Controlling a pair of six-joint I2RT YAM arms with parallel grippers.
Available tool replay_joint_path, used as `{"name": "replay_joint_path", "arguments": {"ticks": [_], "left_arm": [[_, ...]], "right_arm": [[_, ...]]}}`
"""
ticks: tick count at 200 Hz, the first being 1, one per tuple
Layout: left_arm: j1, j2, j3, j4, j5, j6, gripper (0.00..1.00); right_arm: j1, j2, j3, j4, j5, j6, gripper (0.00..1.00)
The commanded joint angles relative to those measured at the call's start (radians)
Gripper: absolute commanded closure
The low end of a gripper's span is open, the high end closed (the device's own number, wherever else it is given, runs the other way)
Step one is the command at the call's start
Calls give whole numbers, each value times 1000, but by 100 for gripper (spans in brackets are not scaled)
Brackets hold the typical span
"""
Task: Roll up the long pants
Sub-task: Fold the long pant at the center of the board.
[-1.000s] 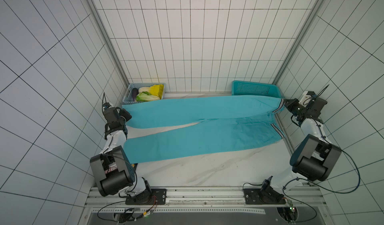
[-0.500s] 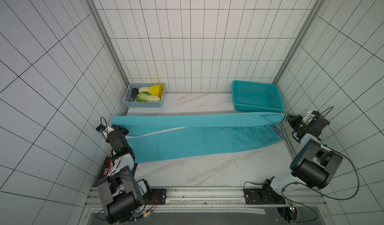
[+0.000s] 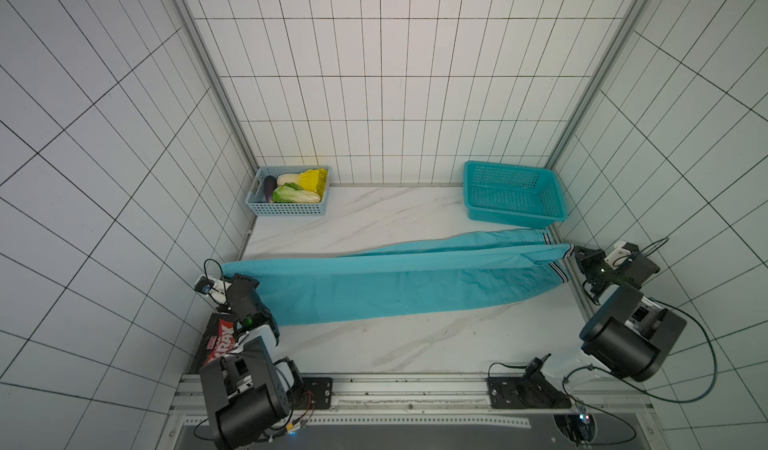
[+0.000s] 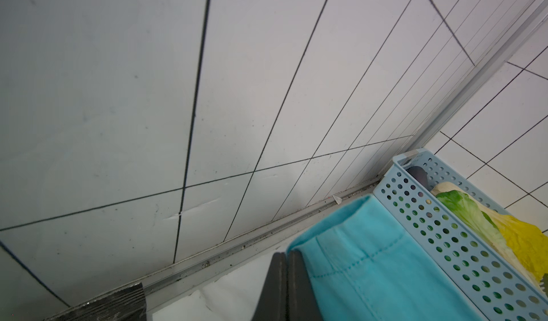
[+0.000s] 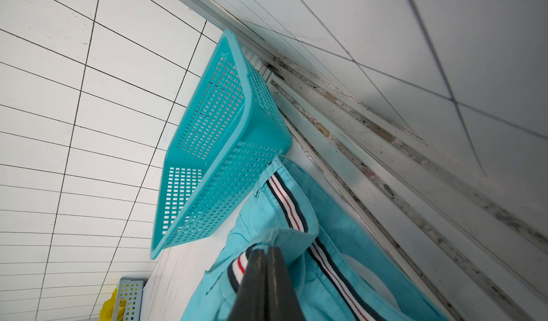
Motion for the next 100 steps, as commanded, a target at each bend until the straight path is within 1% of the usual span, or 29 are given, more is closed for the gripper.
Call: {"name": "replay_joint_path", "arguments": {"ticks": [1, 3, 6, 14, 18, 23, 28, 33, 40, 43, 46, 52, 58, 68, 74, 83, 86, 90, 100], "left_arm": [[17, -66, 16, -64, -174, -32, 77], [17, -76, 14, -78, -186, -39, 74], [17, -90, 14, -97, -210, -52, 73], [17, -133, -2, -125, -254, -76, 75], [17, -158, -15, -126, -266, -81, 75], [17, -183, -30, -122, -291, -95, 70], [17, -207, -41, -119, -316, -114, 61], [17, -229, -50, -125, -346, -141, 45], [17, -254, -53, -151, -373, -188, 18], [17, -262, -53, -160, -377, -201, 9], [17, -266, -52, -168, -380, -211, 3], [17, -270, -49, -174, -372, -222, 2], [18, -267, -40, -180, -358, -223, 2], [17, -255, -13, -194, -305, -209, 2], [17, -246, 13, -197, -228, -174, 2], [12, -226, 70, -206, -83, -83, 2], [1, -221, 91, -221, -43, -57, 2], [-28, -210, 133, -249, -27, -25, 2], [-152, -170, 239, -329, -93, 79, 2]], "right_arm": [[-100, 7, -35, 53, 107, 101, 84], [-102, 3, -40, 53, 109, 104, 83], [-108, 1, -47, 52, 112, 107, 82], [-128, -13, -68, 59, 118, 117, 80], [-139, -21, -80, 62, 122, 121, 78], [-154, -33, -93, 64, 127, 127, 73], [-168, -46, -103, 62, 133, 132, 68], [-181, -59, -112, 51, 145, 136, 62], [-198, -83, -121, 32, 154, 138, 55], [-203, -92, -126, 28, 161, 139, 52], [-208, -104, -130, 26, 166, 140, 50], [-215, -126, -137, 19, 177, 144, 49], [-218, -148, -138, 8, 183, 148, 45], [-219, -185, -125, -25, 182, 145, 43], [-216, -210, -111, -43, 166, 139, 43], [-202, -239, -79, -79, 141, 129, 43], [-190, -250, -67, -93, 137, 119, 43], [-169, -261, -46, -119, 134, 100, 43], [-88, -289, 32, -244, 158, 15, 43]]}}
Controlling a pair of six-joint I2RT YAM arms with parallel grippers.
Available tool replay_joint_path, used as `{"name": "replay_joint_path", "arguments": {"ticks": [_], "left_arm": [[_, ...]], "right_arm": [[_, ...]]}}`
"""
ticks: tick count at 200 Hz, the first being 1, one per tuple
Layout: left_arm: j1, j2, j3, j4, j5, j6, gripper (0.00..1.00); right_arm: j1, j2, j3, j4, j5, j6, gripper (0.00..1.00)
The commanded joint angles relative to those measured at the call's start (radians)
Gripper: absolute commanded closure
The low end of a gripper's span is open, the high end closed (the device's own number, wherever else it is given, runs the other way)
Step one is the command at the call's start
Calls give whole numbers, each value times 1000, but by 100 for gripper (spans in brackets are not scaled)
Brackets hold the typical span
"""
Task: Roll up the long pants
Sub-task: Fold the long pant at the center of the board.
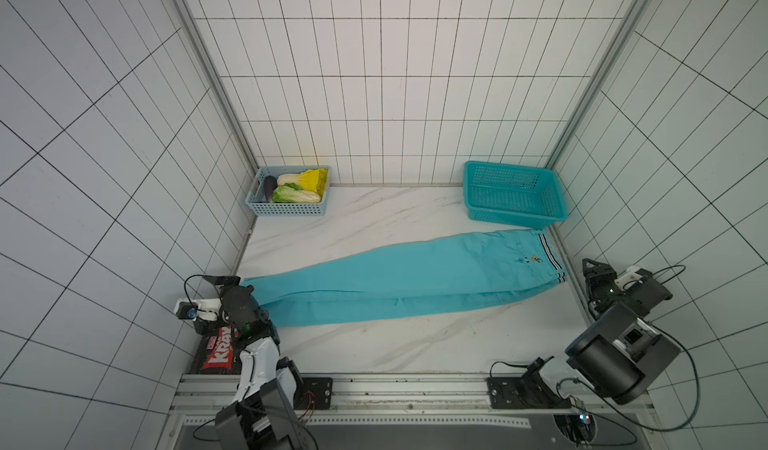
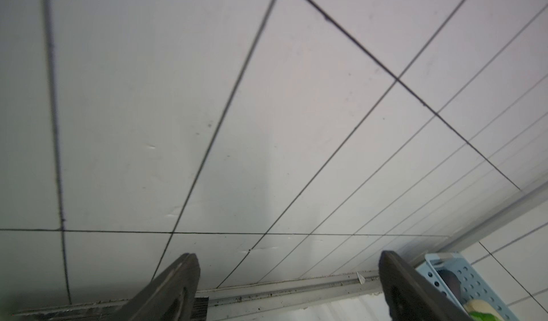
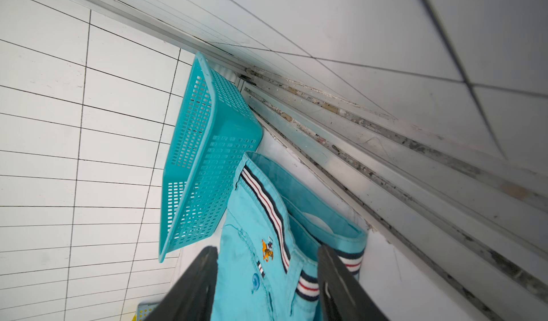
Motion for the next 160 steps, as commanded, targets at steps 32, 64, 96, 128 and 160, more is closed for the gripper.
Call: {"name": "replay_joint_path", "arguments": {"ticks": [32, 64, 96, 128, 160], "left_arm": [[-459, 203, 443, -300, 102, 357, 8], [-731, 342, 615, -582, 218, 280, 35], [-952, 475, 640, -847, 286, 161, 61], [-963, 678, 661, -1005, 425, 74, 85], [-958, 888, 705, -1051, 459, 74, 93]], "right_arm": [[399, -85, 379, -434, 316, -302, 43], [707, -17, 482, -664, 398, -403, 76], [1002, 2, 423, -803, 510, -487, 97], [1221, 186, 439, -885, 613, -481, 100], [1342, 409, 546, -935, 743, -490, 100]]}}
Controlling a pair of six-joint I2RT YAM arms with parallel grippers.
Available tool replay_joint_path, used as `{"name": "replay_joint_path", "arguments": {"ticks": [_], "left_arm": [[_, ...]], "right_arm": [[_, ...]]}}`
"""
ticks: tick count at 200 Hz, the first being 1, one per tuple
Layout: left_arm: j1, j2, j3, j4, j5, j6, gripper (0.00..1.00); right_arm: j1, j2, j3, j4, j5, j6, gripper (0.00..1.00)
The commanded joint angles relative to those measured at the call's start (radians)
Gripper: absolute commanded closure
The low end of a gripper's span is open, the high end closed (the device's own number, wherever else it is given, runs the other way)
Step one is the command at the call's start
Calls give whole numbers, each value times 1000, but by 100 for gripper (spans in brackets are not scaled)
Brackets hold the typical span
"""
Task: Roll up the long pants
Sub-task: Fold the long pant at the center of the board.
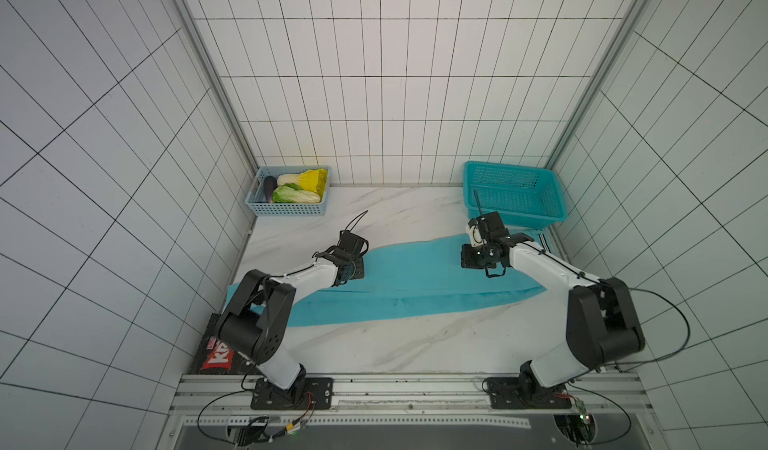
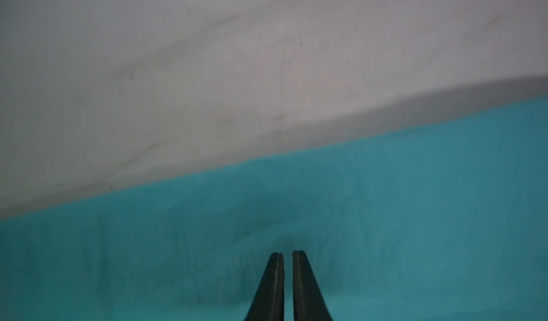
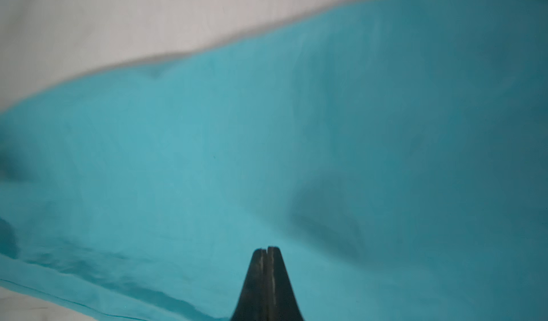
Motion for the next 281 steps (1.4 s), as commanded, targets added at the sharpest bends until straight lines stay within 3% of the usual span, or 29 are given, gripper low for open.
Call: {"name": "replay_joint_path", "arguments": {"ticks": [1, 16, 52, 78, 108, 133, 187, 209, 228, 263, 273, 281], "left_arm": [[7, 118, 38, -136, 73, -31, 93], [10, 164, 73, -145, 88, -27, 93], [19, 228, 161, -150, 24, 3, 92], [85, 318, 345, -206, 84, 52, 91], [138, 416, 582, -272, 38, 126, 92], [171, 432, 677, -318, 27, 159, 92], [199, 177, 426, -233, 40, 161, 89], [261, 197, 376, -226, 115, 160, 89], [288, 235, 370, -263, 144, 168, 97], [303, 181, 295, -265, 164, 176, 98], [310, 143, 269, -266, 158, 172, 100], [319, 107, 245, -255, 148, 157, 100]], "right_arm": [[54, 116, 83, -98, 137, -22, 100], [58, 192, 121, -106, 149, 15, 100], [27, 316, 195, -83, 315, 175, 100], [-27, 394, 288, -47, 249, 230, 100], [-50, 464, 464, -75, 202, 227, 100], [-50, 482, 568, -107, 70, 177, 100], [0, 274, 434, -87, -215, -20, 100], [23, 255, 378, -74, -240, -57, 100], [25, 253, 331, -54, -247, -48, 100], [37, 155, 236, -12, -314, -60, 100], [51, 113, 214, -1, -313, -90, 94], [72, 81, 205, -6, -309, -149, 81]]}}
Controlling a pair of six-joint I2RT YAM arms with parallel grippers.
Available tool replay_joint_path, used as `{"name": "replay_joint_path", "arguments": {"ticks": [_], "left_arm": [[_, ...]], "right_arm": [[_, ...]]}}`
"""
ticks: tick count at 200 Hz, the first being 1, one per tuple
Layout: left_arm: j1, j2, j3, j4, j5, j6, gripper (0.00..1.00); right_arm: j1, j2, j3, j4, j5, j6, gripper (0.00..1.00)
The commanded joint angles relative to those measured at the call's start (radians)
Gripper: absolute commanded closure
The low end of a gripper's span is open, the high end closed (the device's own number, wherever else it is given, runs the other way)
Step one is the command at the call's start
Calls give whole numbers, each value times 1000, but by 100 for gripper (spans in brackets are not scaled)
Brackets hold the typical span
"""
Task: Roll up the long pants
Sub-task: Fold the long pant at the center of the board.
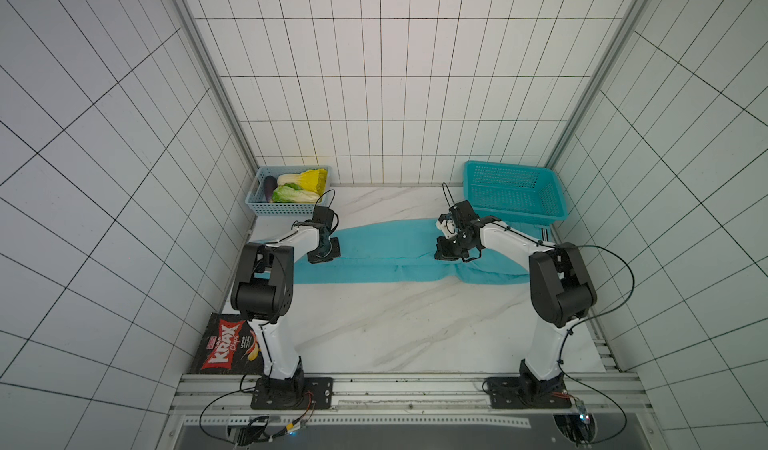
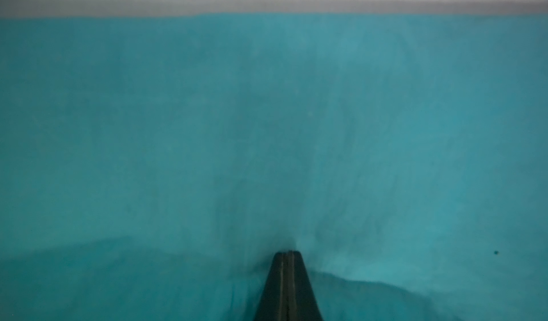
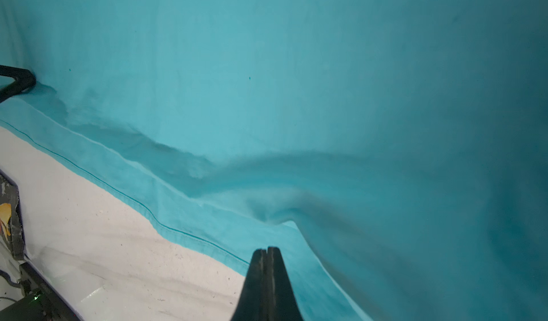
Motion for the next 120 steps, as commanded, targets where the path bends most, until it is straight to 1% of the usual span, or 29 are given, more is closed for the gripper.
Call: {"name": "replay_joint_path", "arguments": {"ticks": [1, 5, 10, 19, 25, 35, 45, 54, 63, 92, 102, 120], "left_arm": [[16, -84, -67, -14, 16, -10, 99], [21, -103, -80, -3, 20, -20, 99], [29, -128, -95, 13, 33, -29, 99], [51, -167, -116, 37, 69, -53, 99], [71, -190, -131, 57, 95, -73, 98], [110, -232, -163, 101, 133, -117, 89], [147, -274, -189, 146, 176, -147, 87], [182, -311, -210, 176, 194, -167, 86], [214, -347, -229, 197, 201, -190, 82], [328, -441, -300, 260, 260, -261, 84], [350, -469, -329, 283, 272, -269, 83], [361, -484, -349, 285, 268, -259, 83]], "right_arm": [[41, -131, -40, 25, -39, -117, 80], [59, -147, -46, 26, -31, -155, 73], [87, -165, -56, 32, -7, -199, 69], [137, -184, -64, 50, 85, -272, 60], [182, -185, -59, 54, 125, -331, 54], [248, -167, -43, 67, 180, -421, 48], [300, -125, -13, 87, 229, -493, 47], [329, -66, 37, 84, 237, -544, 46], [347, -1, 102, 67, 244, -582, 45], [371, 201, 355, -24, 254, -657, 43], [376, 257, 439, -53, 254, -674, 41], [385, 357, 559, -108, 255, -705, 41]]}}
